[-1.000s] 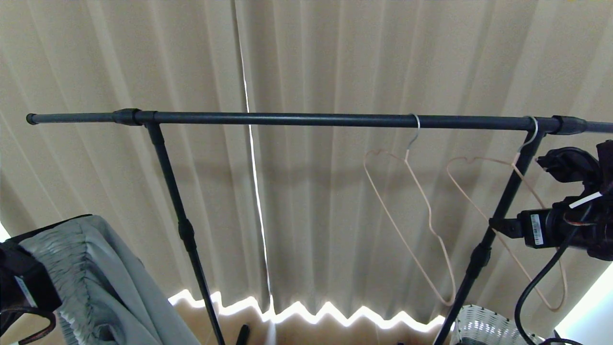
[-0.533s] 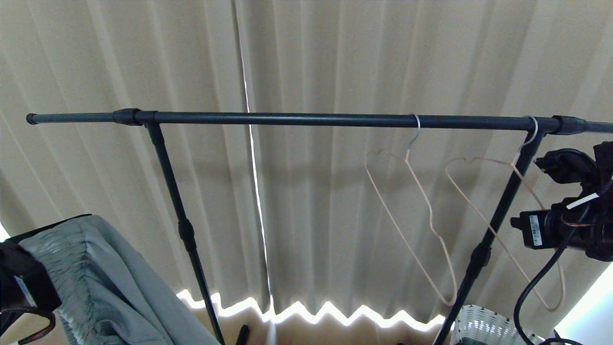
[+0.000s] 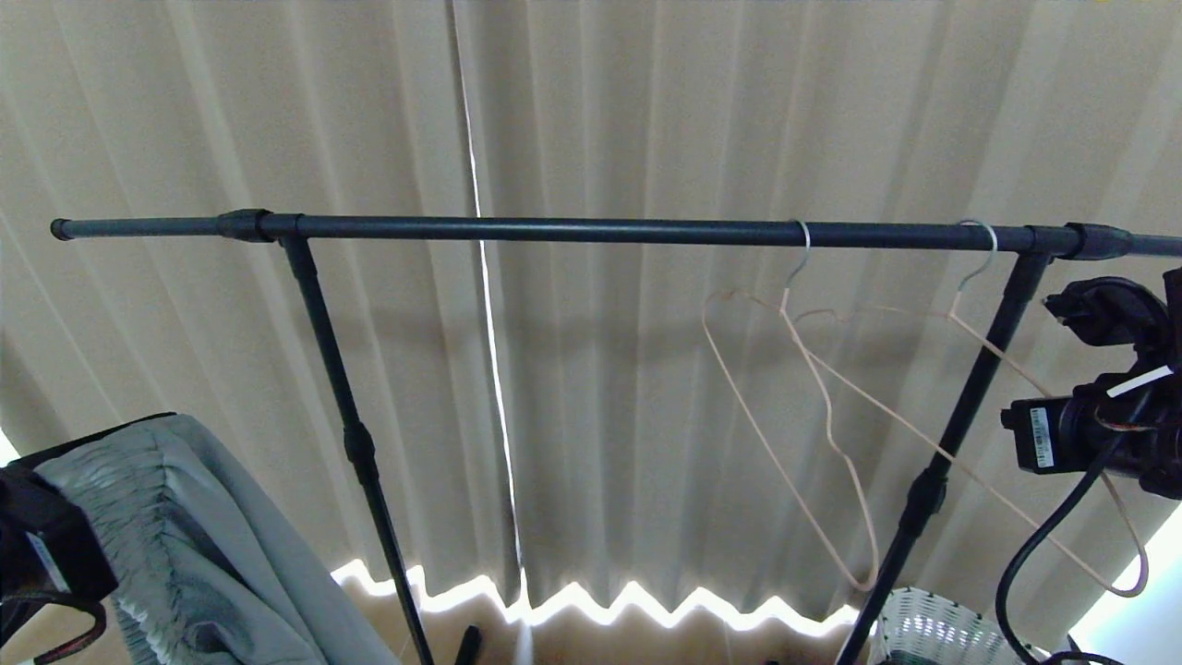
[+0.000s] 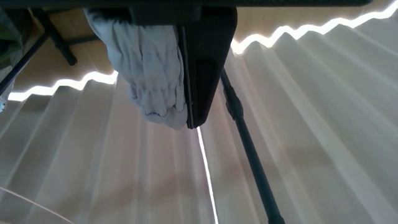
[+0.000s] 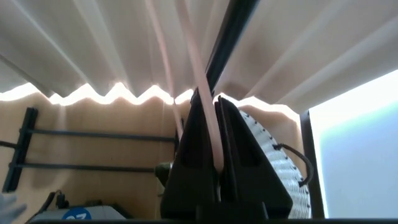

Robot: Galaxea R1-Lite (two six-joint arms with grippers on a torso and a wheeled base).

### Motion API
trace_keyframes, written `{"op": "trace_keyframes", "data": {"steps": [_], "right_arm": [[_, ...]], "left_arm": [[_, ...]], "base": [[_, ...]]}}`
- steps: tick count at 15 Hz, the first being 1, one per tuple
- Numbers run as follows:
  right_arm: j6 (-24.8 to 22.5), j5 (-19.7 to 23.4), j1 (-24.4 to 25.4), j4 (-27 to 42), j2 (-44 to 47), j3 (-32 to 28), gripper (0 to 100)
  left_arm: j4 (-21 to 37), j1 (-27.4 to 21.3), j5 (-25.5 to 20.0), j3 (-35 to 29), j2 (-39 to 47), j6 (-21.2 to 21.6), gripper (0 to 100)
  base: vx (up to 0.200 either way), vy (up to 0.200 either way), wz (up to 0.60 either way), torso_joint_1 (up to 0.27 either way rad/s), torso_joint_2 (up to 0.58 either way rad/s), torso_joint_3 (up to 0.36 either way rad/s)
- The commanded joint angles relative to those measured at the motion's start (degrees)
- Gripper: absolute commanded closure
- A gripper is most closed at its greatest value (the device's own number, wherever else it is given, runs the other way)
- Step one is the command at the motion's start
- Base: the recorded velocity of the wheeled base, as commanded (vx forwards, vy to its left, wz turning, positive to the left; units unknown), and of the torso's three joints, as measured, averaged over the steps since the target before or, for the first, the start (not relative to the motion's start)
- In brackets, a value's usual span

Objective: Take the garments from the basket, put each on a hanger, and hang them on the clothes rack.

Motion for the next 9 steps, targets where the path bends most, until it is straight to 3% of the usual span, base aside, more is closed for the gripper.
{"op": "trace_keyframes", "data": {"steps": [1, 9], "right_arm": [[0.04, 0.06, 0.02, -0.24, -1.86, -0.10, 100], [-0.58, 0.50, 0.10, -1.47, -11.01, 0.77, 100]], "left_arm": [[-0.06, 0.00, 0.01, 0.27, -0.01, 0.03, 100], [-0.06, 0.09, 0.01, 0.35, 0.08, 1.09, 100]], "base": [[0.000, 0.000, 0.00, 0.000, 0.00, 0.000], [0.000, 0.000, 0.00, 0.000, 0.00, 0.000]]}}
